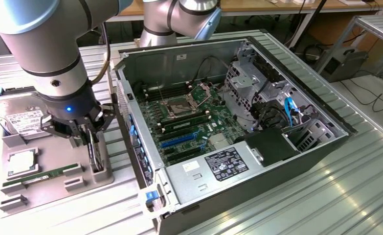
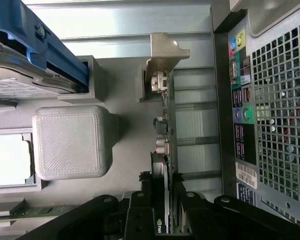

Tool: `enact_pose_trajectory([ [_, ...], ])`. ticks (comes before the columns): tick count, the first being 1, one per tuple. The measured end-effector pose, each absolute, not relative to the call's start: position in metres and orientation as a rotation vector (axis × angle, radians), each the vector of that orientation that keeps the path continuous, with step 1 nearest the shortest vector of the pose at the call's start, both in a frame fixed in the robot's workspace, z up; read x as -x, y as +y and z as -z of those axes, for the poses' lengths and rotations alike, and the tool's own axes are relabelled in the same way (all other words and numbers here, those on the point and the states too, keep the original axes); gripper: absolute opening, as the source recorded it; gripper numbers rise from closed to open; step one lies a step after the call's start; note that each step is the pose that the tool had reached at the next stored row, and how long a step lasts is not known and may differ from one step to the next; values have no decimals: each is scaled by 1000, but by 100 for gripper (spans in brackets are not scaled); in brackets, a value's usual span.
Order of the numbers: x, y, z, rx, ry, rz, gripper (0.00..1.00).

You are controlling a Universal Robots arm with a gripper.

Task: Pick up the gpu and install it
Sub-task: 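Pick up the gpu and move the gpu toward the slot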

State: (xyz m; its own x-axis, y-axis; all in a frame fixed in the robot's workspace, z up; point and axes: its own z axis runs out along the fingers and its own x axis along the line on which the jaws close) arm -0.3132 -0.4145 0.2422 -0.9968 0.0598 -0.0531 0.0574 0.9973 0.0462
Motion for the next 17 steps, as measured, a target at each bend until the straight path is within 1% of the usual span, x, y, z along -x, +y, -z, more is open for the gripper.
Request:
enact_pose_trajectory([
  [12,305,-415,-243,18,3092,-82,26],
  [17,304,-415,-248,20,3092,-85,26],
])
